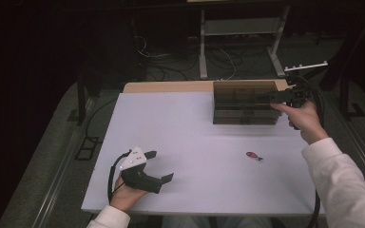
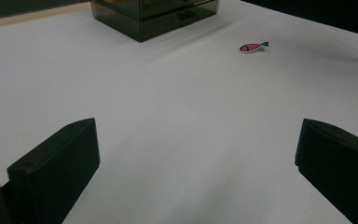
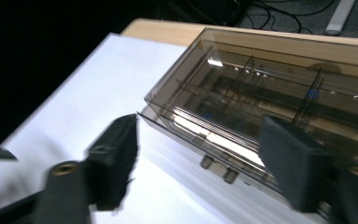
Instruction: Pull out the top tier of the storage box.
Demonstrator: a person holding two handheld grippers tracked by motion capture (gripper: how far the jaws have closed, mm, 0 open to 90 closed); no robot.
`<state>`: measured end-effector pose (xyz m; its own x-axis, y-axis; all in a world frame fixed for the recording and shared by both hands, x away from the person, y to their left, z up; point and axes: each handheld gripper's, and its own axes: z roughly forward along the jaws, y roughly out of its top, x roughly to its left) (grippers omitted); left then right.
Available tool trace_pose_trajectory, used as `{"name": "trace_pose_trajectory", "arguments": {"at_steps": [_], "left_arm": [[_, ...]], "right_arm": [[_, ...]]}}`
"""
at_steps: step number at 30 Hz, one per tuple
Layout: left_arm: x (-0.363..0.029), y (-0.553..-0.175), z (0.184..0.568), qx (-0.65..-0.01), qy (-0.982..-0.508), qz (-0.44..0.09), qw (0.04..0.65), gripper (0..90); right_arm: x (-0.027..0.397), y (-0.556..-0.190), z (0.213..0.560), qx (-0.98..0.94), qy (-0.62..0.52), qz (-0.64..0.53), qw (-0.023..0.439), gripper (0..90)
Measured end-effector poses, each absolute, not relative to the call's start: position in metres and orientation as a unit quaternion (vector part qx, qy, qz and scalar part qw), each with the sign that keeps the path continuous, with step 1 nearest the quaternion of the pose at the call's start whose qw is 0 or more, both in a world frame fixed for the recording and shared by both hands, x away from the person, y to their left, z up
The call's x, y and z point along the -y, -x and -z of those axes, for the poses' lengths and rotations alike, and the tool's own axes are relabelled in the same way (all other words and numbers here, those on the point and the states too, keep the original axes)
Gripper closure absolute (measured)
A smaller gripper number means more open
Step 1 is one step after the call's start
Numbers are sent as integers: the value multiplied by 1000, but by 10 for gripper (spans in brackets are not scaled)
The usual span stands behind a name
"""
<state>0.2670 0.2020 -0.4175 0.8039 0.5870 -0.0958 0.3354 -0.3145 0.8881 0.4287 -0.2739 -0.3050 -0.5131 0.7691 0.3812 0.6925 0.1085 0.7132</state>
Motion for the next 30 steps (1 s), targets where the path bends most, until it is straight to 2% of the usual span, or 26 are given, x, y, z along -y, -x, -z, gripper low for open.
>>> {"name": "trace_pose_trajectory", "arguments": {"at_steps": [5,12,30], "left_arm": [[-202,-267,418,-288,-802,-125,508,0],[-201,-267,418,-288,-802,-126,507,0],[-201,-266,418,-287,-804,-127,506,0]], "right_arm": [[274,-432,295,-756,-464,-459,55,225],[275,-438,283,-783,-411,-455,104,170],[273,-459,288,-820,-334,-450,114,163]]}}
